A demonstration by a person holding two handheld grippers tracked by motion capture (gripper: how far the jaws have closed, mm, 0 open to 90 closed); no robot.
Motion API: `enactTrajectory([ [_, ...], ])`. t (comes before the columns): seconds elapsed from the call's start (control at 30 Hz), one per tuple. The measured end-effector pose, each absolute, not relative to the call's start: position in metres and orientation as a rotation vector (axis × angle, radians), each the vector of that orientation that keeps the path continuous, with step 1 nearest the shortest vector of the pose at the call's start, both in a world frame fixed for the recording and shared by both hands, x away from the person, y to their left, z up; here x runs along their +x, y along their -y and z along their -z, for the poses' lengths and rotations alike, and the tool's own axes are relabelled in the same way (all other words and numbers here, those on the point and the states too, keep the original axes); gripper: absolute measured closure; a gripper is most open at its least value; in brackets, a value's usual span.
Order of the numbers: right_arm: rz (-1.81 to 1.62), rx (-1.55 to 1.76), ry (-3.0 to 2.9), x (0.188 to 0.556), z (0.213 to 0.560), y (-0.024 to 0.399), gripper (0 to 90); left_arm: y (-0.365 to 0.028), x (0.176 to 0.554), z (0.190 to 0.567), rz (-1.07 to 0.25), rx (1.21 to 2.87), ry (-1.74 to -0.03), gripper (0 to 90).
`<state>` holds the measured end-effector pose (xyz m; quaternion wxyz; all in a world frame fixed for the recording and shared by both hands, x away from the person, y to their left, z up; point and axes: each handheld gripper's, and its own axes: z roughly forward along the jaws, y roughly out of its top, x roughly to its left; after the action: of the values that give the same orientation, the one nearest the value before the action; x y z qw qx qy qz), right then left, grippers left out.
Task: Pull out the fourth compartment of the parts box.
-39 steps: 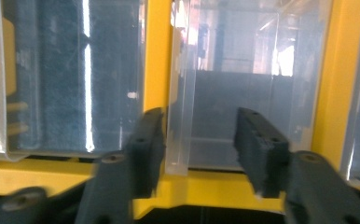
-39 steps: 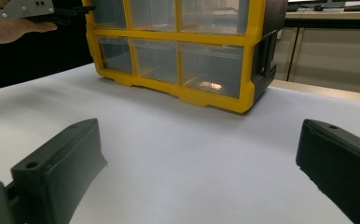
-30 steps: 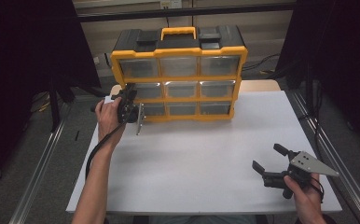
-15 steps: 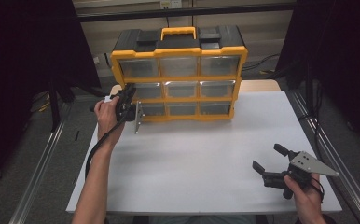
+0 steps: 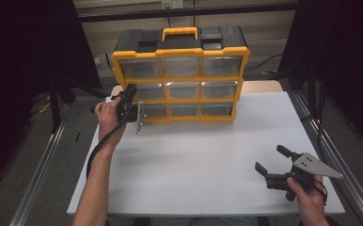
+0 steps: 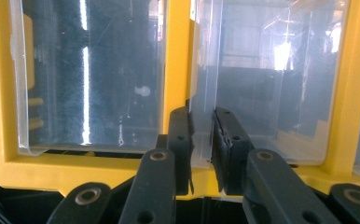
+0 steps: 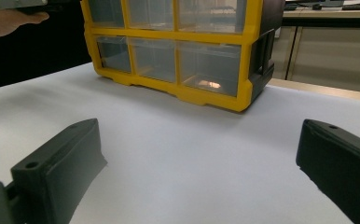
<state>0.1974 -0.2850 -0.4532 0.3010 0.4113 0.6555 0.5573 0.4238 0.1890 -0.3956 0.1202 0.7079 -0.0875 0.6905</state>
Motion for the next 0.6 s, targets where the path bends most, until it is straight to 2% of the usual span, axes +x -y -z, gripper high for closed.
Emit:
enactTrajectory([
  [0.6,-1.475,1.099,-1.733,0.1966,0.4528,0.2858,0.1,-0.188,0.42,0.3968,-2.018,2.064,0.242,78.7],
])
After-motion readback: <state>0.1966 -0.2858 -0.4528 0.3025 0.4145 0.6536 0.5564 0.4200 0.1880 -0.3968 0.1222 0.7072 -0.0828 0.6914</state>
